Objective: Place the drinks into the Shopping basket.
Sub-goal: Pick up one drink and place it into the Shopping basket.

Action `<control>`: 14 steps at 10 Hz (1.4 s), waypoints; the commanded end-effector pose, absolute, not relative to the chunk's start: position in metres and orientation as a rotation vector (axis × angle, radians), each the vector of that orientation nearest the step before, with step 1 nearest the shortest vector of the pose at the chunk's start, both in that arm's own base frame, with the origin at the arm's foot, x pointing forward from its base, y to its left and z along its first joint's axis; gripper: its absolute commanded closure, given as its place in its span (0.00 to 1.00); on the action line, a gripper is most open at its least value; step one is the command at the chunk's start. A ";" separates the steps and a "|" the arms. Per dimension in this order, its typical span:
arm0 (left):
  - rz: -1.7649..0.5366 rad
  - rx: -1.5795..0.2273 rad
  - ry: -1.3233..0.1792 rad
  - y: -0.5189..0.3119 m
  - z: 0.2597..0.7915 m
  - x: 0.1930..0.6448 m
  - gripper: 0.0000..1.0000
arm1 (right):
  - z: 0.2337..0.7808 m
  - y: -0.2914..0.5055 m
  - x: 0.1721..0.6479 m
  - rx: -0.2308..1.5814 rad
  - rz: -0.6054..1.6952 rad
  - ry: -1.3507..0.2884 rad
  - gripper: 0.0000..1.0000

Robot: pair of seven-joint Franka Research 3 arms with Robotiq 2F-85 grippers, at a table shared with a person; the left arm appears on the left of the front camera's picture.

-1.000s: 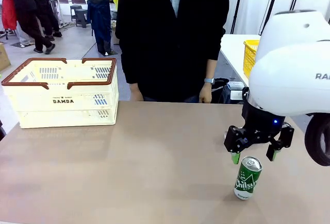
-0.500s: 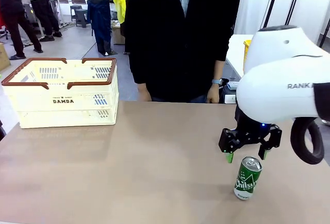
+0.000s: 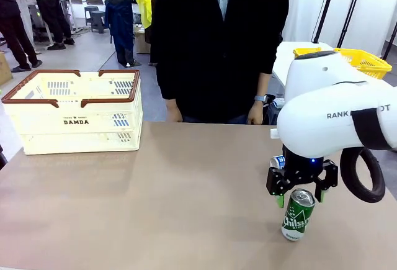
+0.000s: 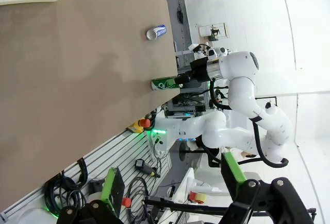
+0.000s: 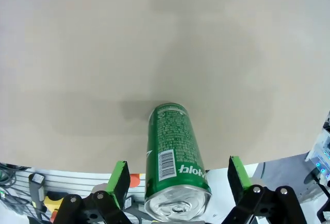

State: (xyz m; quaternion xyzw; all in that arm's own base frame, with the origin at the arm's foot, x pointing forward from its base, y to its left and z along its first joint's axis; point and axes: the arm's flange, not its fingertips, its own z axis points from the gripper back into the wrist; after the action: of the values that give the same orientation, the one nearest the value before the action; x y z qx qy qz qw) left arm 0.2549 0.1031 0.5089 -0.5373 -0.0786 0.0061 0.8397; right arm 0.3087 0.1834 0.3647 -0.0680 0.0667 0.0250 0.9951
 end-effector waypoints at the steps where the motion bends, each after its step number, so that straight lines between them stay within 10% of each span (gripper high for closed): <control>1: 0.023 -1.157 -0.163 0.102 0.513 0.254 0.00 | 0.335 0.163 0.276 -0.173 0.059 0.161 0.00; 5: 0.023 -1.157 -0.163 0.102 0.513 0.254 0.00 | 0.333 0.158 0.273 -0.146 0.074 0.158 0.08; 6: 0.023 -1.157 -0.163 0.102 0.513 0.254 0.00 | 0.333 0.158 0.273 -0.139 0.081 0.162 0.68; 7: 0.023 -1.157 -0.163 0.102 0.513 0.254 0.00 | 0.333 0.158 0.273 -0.135 0.084 0.169 1.00; 14: 0.023 -1.157 -0.163 0.102 0.513 0.254 0.00 | 0.340 0.160 0.272 -0.069 0.057 0.200 1.00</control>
State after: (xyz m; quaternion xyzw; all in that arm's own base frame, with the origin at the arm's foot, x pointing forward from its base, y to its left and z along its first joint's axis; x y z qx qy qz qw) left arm 0.2549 0.1031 0.5089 -0.5373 -0.0786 0.0061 0.8397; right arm 0.3094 0.1792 0.3547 -0.0606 0.0946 0.0222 0.9934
